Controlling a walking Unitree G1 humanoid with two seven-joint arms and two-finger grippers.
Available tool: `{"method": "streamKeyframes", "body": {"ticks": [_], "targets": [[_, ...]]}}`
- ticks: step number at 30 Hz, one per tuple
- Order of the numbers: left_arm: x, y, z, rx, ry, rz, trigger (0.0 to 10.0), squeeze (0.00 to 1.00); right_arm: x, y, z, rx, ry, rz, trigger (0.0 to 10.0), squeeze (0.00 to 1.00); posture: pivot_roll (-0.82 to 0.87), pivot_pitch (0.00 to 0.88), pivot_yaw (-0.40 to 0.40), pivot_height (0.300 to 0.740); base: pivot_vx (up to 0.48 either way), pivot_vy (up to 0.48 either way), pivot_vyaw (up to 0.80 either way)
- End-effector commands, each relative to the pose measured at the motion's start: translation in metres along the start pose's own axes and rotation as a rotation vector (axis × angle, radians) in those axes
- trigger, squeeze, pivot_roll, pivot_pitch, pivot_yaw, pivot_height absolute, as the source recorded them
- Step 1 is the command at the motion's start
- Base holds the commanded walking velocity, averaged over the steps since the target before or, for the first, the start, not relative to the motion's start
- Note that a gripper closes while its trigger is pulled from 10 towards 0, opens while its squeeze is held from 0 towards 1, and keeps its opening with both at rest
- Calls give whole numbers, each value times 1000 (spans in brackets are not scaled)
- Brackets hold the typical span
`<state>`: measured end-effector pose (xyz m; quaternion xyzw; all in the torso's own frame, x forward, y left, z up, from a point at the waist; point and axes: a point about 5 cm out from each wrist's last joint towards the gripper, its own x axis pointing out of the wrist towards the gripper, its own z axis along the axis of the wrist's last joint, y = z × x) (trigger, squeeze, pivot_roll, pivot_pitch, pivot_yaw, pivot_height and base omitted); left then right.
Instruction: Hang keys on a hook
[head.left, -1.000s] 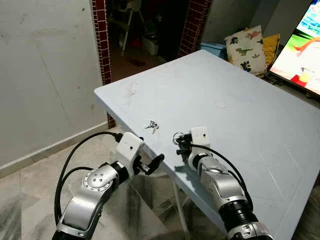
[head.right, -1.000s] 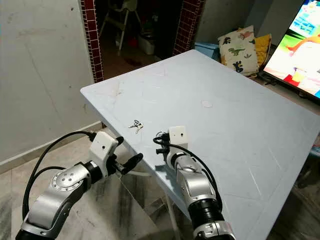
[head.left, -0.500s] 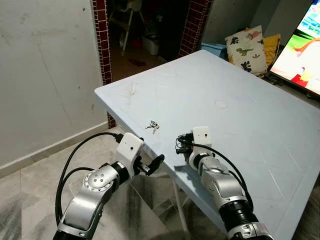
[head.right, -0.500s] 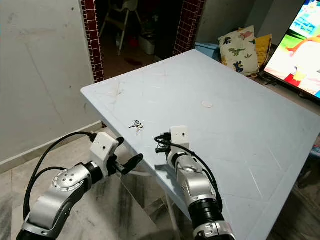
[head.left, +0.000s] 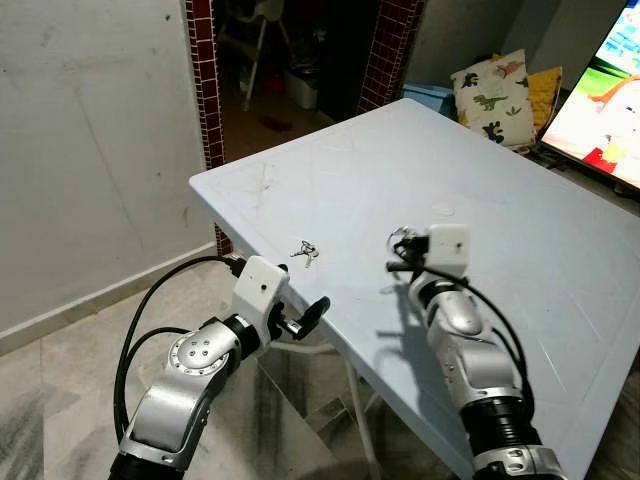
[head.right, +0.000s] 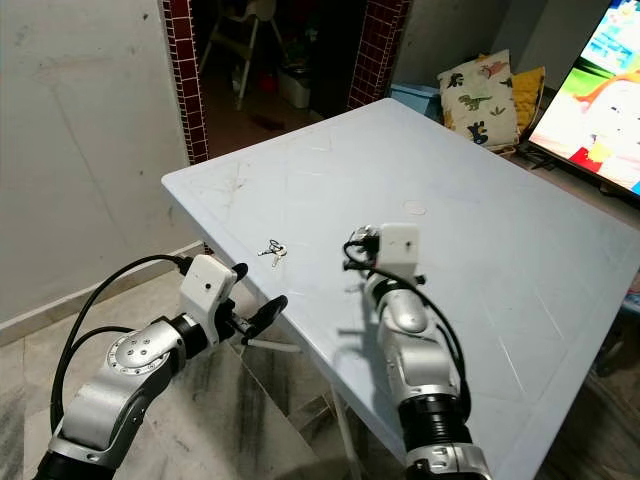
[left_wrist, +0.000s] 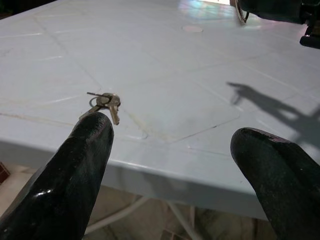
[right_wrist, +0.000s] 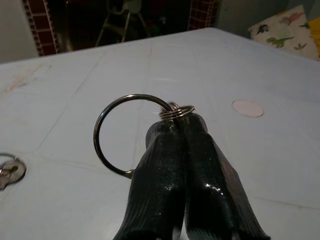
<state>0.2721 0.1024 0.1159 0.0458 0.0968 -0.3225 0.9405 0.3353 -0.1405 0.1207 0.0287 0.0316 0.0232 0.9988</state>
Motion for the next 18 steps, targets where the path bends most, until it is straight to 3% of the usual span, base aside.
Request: {"method": "streamKeyframes", "body": {"ticks": [1,7,9,10,11,12,13,18], "targets": [[3,0,3,4,-12,3,10000,0,-2,-7,6,2,-27,-27,0,0,72,0,-124,740,0,0,0],[3,6,6,14,-31,53,10000,0,-8,-4,7,44,-17,-22,0,0,76,0,-125,740,0,0,0],[-1,17,10,22,-65,145,10000,0,-13,3,10,59,-21,-2,0,0,79,0,-127,740,0,0,0],[-3,21,12,24,-81,185,10000,0,-15,7,11,67,-26,9,1059,0,79,0,-127,740,0,0,0],[-5,24,13,26,-90,210,10000,0,-16,9,11,72,-29,16,1059,0,79,0,-127,740,0,0,0],[-6,26,14,25,-98,230,10000,0,-18,11,12,77,-32,22,3255,0,78,0,-131,740,0,0,0],[-9,32,14,27,-107,282,10000,0,-22,14,14,67,-43,32,10000,0,79,0,-131,740,0,0,0],[-20,45,15,57,-120,408,10000,0,-34,17,20,91,-87,40,10000,0,78,0,-133,740,0,0,0]]}}
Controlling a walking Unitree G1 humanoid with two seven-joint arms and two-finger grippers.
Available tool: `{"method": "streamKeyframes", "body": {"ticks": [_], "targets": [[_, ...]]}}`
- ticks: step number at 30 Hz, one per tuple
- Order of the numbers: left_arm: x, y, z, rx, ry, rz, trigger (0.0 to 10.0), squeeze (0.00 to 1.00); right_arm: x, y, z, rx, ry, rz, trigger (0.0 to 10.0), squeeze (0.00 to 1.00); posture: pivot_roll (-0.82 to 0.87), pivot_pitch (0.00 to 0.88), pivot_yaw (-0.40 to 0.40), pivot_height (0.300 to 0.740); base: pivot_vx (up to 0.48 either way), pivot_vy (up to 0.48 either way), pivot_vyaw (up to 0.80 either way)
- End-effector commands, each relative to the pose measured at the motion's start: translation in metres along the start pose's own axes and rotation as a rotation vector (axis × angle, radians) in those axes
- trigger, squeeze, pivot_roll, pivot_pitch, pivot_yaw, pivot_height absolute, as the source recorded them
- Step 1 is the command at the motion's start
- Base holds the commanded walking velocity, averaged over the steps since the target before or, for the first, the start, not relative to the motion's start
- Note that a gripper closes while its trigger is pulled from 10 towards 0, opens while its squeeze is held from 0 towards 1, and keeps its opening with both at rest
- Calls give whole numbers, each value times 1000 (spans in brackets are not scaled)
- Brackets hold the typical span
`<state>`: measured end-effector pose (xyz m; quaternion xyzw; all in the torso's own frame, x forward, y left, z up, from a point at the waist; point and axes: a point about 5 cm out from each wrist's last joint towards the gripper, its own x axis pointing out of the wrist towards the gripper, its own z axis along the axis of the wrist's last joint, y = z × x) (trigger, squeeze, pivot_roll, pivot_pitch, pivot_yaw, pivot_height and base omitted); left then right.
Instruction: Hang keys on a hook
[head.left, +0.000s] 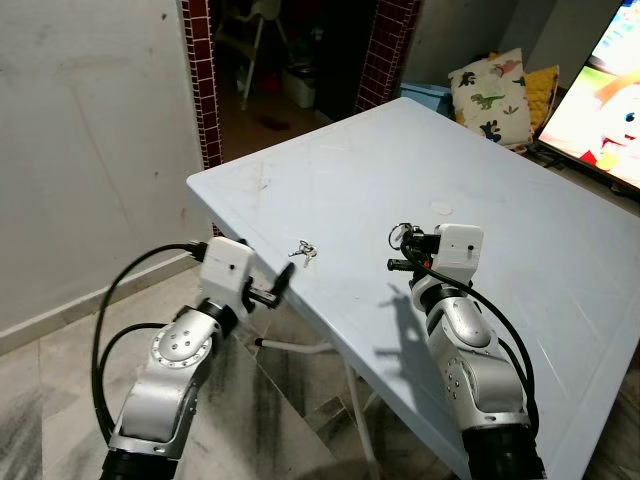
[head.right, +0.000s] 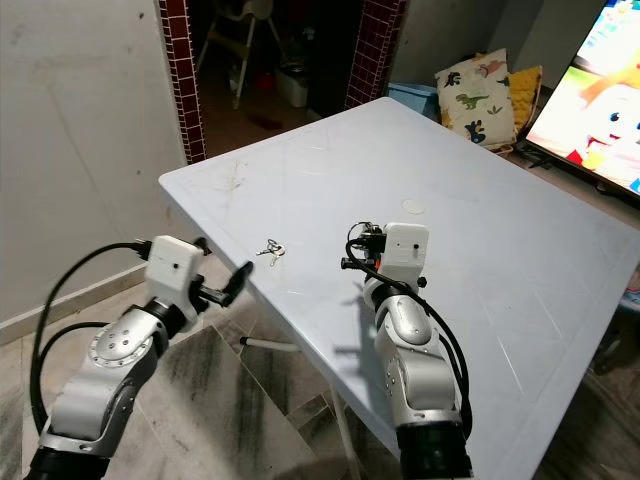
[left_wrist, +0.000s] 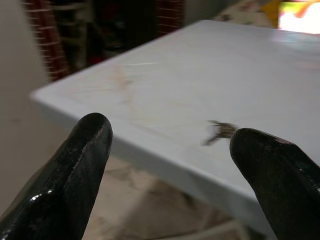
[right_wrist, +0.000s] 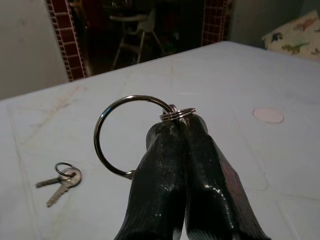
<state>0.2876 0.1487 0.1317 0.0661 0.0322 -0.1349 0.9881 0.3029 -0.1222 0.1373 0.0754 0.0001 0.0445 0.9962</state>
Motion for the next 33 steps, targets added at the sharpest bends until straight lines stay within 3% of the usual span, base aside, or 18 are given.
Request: {"method": "streamKeyframes", "body": {"ticks": [1,18,33], "targets": [[-1,0,4,15,-24,17,10000,0,-3,-3,8,9,-30,-6,10000,0,78,0,-130,740,0,0,0],[11,-12,5,-35,-20,19,10000,0,-14,-15,8,-33,-3,-59,10000,0,59,0,-102,740,0,0,685],[14,-11,4,-59,0,22,10000,0,-10,-21,7,-23,6,-89,10000,0,61,0,-85,740,0,0,727]]}}
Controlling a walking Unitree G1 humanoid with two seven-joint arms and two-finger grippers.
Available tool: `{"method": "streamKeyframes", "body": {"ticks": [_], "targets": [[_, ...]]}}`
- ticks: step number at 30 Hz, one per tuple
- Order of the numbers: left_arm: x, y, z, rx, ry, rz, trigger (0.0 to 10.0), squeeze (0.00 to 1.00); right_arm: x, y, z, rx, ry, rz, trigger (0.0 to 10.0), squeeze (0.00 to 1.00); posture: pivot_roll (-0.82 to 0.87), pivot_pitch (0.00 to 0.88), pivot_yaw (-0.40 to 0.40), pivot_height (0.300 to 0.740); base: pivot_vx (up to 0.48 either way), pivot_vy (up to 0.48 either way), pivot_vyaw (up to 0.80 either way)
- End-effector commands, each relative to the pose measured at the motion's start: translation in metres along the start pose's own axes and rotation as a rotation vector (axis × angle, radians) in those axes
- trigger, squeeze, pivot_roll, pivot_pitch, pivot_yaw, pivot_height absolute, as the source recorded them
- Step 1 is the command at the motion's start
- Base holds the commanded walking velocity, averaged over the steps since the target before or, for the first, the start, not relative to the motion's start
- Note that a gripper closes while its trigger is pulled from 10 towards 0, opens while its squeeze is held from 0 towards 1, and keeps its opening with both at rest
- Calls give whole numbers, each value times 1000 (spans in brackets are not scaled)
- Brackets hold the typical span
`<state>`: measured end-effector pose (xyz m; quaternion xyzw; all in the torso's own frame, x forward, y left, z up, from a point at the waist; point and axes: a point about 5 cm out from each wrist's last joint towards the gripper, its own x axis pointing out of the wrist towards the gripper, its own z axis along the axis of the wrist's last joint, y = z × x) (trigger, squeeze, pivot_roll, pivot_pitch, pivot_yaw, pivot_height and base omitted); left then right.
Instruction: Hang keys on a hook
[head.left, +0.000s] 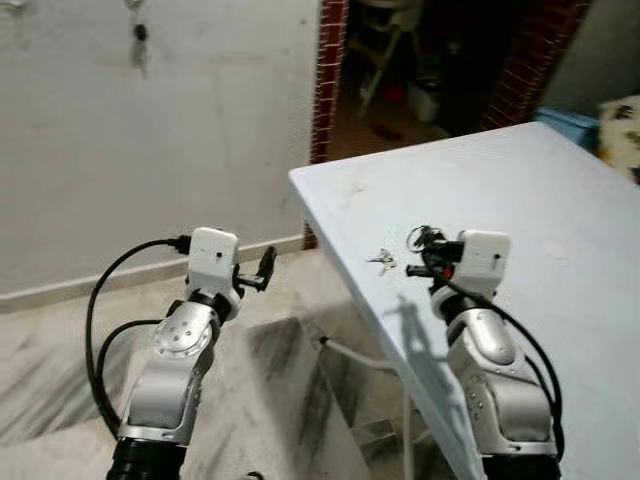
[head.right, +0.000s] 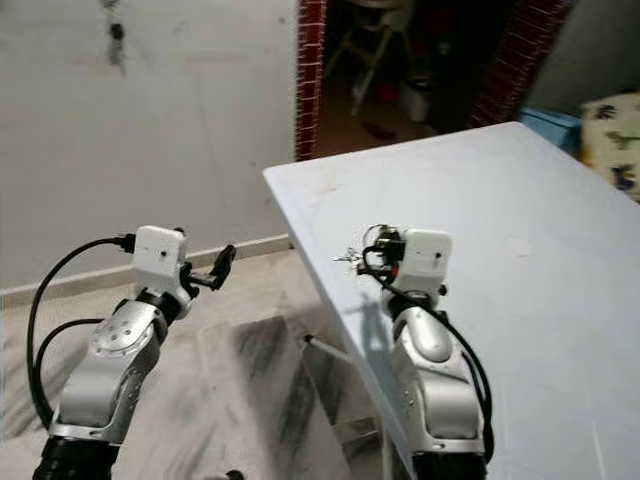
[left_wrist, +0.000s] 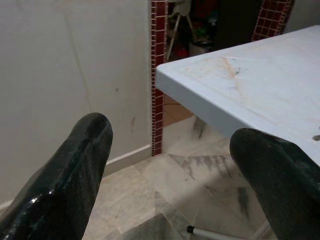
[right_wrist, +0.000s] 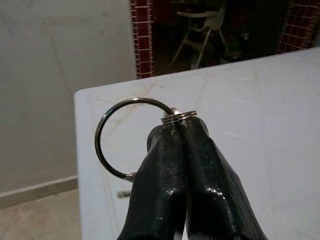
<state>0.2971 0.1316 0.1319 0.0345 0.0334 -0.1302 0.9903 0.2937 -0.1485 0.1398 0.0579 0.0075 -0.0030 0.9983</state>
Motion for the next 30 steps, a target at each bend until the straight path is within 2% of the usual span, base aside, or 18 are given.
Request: {"method": "streamKeyframes", "body": {"ticks": [1,10,30], "targets": [[1,3,2,3,7,16,10000,0,1,4,1,12,-2,7,10000,0,61,0,-84,740,0,0,0],[2,4,2,-8,10,16,10000,0,0,0,0,36,-4,-20,10000,0,63,0,-83,740,0,37,0],[8,4,3,-30,20,16,10000,0,2,-2,1,49,-4,-32,10000,0,57,0,-86,740,0,472,0]]}}
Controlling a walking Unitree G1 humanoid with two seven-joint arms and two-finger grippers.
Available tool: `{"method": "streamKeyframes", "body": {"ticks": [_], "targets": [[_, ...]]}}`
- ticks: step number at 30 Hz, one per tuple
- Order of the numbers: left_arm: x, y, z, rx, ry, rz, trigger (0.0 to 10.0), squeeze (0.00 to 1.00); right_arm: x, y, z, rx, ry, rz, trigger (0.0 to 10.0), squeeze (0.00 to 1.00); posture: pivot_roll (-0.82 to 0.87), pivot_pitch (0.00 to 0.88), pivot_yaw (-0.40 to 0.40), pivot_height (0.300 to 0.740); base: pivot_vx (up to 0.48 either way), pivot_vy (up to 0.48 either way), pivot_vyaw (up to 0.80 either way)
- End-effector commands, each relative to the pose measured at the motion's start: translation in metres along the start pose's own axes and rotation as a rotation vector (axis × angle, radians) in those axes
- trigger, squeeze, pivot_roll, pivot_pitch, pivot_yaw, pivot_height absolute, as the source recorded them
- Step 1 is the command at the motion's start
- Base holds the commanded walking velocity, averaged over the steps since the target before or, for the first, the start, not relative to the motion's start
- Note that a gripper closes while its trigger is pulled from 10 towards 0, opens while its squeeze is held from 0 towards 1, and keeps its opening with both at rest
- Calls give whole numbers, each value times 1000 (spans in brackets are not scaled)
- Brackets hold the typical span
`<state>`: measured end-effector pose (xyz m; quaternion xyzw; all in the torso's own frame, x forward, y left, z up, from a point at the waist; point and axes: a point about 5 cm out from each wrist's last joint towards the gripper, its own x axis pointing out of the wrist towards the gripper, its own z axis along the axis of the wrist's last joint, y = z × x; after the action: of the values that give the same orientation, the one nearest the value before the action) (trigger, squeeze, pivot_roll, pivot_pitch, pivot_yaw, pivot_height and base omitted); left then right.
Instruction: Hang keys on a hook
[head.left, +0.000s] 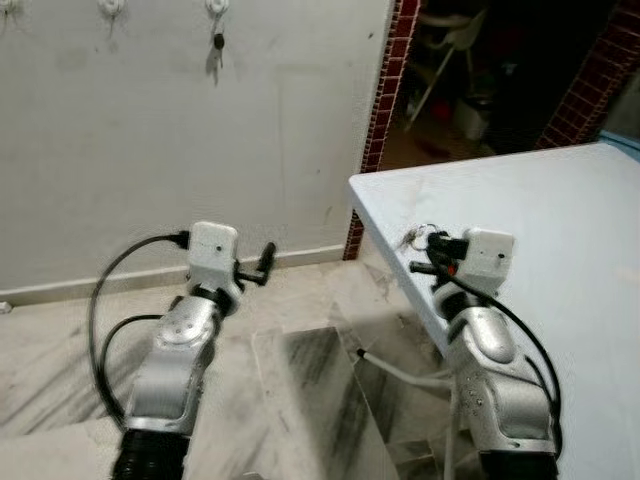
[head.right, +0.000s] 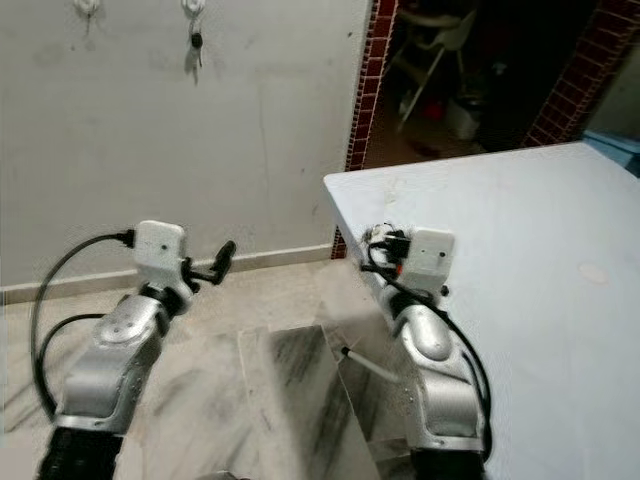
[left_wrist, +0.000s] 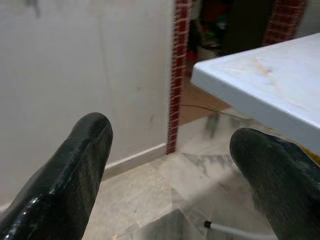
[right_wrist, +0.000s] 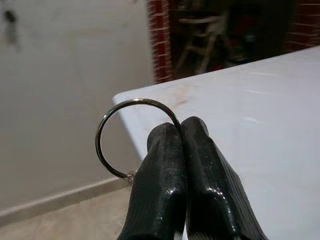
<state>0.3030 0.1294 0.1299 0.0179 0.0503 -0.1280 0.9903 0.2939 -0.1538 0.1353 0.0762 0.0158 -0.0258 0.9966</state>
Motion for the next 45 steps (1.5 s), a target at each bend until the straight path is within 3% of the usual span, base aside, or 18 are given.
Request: {"method": "streamKeyframes", "body": {"ticks": [1,25,34,39,45], "targets": [[2,4,4,8,-10,14,10000,0,1,4,4,13,-17,14,10000,0,57,0,-86,740,0,480,0],[5,3,6,-5,-20,19,10000,0,3,6,4,15,-20,17,10000,0,62,0,-86,740,0,478,0],[7,10,12,14,-53,71,10000,0,4,8,5,15,-22,26,10000,0,65,0,-87,740,0,0,0],[8,14,11,-40,-46,61,10000,0,6,9,5,12,-26,32,10000,0,66,0,-90,740,0,0,0],[7,14,12,-49,-51,51,10000,0,6,9,6,10,-27,34,10000,0,65,0,-89,740,0,0,0]]}}
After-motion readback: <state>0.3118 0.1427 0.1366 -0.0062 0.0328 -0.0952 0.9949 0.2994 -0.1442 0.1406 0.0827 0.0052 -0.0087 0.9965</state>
